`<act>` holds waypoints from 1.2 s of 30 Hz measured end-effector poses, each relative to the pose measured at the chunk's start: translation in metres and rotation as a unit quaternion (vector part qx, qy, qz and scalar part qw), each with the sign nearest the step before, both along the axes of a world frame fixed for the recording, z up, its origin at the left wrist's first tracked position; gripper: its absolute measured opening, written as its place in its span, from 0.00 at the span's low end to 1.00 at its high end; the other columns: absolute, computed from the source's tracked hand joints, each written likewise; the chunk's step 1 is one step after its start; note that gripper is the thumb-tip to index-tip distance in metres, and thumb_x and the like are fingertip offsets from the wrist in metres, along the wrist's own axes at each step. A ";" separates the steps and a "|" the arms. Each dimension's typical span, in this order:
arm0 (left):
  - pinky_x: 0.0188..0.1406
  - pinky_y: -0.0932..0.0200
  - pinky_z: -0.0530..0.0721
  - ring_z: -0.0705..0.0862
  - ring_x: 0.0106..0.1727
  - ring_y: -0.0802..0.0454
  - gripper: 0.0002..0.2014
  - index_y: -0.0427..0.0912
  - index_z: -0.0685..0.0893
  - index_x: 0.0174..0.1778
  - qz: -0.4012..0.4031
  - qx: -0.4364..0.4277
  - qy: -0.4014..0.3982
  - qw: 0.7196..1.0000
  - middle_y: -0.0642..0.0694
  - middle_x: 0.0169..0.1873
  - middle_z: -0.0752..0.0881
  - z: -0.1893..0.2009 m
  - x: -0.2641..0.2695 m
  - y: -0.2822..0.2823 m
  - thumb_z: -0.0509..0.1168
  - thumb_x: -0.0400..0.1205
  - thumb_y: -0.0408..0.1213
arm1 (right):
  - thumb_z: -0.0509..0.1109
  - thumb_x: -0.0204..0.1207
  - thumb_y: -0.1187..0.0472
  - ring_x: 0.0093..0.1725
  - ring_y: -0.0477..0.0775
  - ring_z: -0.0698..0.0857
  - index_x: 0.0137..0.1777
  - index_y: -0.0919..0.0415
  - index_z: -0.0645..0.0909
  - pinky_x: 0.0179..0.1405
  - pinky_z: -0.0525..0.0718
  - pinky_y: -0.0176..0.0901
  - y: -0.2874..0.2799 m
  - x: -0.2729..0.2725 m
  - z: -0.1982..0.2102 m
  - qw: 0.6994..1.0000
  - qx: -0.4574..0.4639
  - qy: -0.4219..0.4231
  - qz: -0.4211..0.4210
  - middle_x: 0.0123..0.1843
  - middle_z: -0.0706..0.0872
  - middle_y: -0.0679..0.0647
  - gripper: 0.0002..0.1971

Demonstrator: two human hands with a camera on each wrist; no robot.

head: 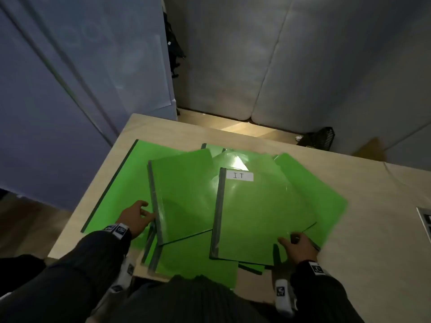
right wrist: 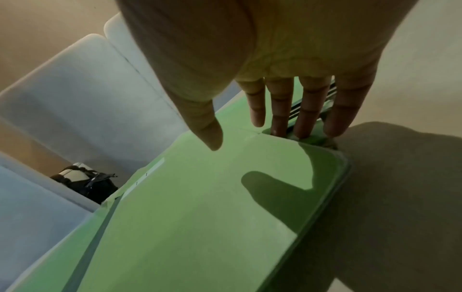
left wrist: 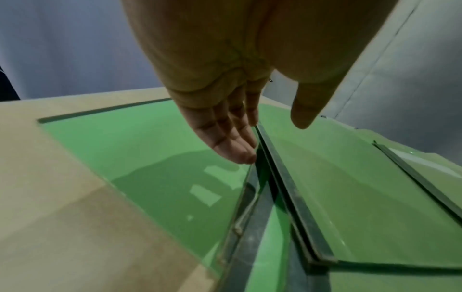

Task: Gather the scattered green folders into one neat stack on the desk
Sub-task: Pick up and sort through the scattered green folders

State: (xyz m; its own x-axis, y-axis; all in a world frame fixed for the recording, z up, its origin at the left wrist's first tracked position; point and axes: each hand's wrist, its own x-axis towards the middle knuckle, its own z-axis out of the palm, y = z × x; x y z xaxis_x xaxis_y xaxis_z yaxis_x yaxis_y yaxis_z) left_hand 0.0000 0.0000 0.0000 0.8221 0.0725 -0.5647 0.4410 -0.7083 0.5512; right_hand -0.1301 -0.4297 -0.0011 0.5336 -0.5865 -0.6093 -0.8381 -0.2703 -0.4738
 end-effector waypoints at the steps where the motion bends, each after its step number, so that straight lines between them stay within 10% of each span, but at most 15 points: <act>1: 0.52 0.41 0.88 0.88 0.50 0.40 0.28 0.40 0.72 0.73 0.011 0.001 0.005 1.000 0.39 0.57 0.88 -0.004 0.004 -0.005 0.72 0.79 0.42 | 0.78 0.76 0.54 0.72 0.69 0.80 0.77 0.66 0.72 0.71 0.77 0.58 -0.001 0.002 0.000 1.000 0.005 -0.001 -0.008 0.76 0.79 0.67 0.33; 5: 0.60 0.41 0.85 0.87 0.49 0.42 0.37 0.36 0.63 0.80 0.068 -0.057 0.037 0.995 0.34 0.63 0.86 -0.002 0.013 -0.026 0.72 0.79 0.39 | 0.77 0.76 0.50 0.63 0.70 0.83 0.75 0.65 0.73 0.67 0.81 0.60 -0.001 0.011 0.008 0.997 0.052 0.026 -0.060 0.72 0.80 0.68 0.32; 8: 0.45 0.51 0.86 0.87 0.43 0.43 0.35 0.35 0.65 0.80 0.098 -0.066 0.029 0.993 0.38 0.49 0.90 0.000 0.018 -0.033 0.72 0.78 0.34 | 0.76 0.76 0.48 0.48 0.65 0.83 0.71 0.66 0.77 0.51 0.85 0.57 -0.003 0.008 0.007 0.989 0.108 0.009 -0.100 0.54 0.83 0.65 0.30; 14: 0.52 0.38 0.87 0.87 0.42 0.41 0.19 0.39 0.79 0.67 0.154 -0.158 -0.038 0.975 0.35 0.50 0.88 0.006 0.036 -0.025 0.66 0.80 0.25 | 0.72 0.81 0.66 0.76 0.69 0.75 0.83 0.59 0.67 0.74 0.72 0.65 -0.005 0.001 0.011 0.970 0.189 -0.087 -0.124 0.81 0.72 0.66 0.31; 22: 0.25 0.66 0.86 0.87 0.25 0.63 0.14 0.41 0.77 0.51 0.194 -0.259 -0.235 0.916 0.58 0.26 0.91 0.103 0.060 0.012 0.56 0.83 0.17 | 0.66 0.81 0.73 0.81 0.68 0.69 0.82 0.52 0.67 0.80 0.66 0.63 -0.017 -0.011 0.014 0.964 0.192 -0.148 -0.112 0.85 0.66 0.66 0.31; 27: 0.27 0.55 0.90 0.90 0.27 0.49 0.17 0.45 0.81 0.48 0.149 -0.308 -0.128 0.931 0.33 0.37 0.90 0.086 0.047 -0.017 0.56 0.82 0.17 | 0.64 0.82 0.73 0.80 0.72 0.69 0.85 0.55 0.62 0.77 0.67 0.66 0.009 0.015 0.032 0.958 0.229 -0.154 -0.078 0.84 0.65 0.72 0.33; 30: 0.25 0.54 0.88 0.89 0.26 0.47 0.14 0.42 0.79 0.49 0.132 -0.309 -0.067 0.939 0.35 0.35 0.91 0.065 0.030 -0.048 0.57 0.82 0.17 | 0.66 0.82 0.71 0.81 0.69 0.67 0.83 0.53 0.65 0.79 0.65 0.67 0.025 0.029 0.037 0.955 0.238 -0.172 -0.046 0.82 0.68 0.71 0.31; 36: 0.56 0.33 0.85 0.88 0.53 0.35 0.13 0.49 0.78 0.62 0.106 -0.278 0.006 0.955 0.38 0.57 0.87 0.040 0.004 -0.079 0.65 0.83 0.32 | 0.65 0.82 0.70 0.77 0.68 0.72 0.81 0.49 0.67 0.78 0.69 0.70 0.055 0.040 0.049 0.935 0.298 -0.180 -0.069 0.81 0.71 0.65 0.29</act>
State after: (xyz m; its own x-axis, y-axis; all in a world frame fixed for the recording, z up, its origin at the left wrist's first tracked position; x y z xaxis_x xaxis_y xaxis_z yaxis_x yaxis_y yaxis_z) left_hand 0.0044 -0.0792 0.0396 0.8159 -0.0770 -0.5730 0.5501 -0.2015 0.8104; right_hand -0.0903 -0.3750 0.0483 0.7115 -0.2792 -0.6448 -0.6020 0.2312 -0.7643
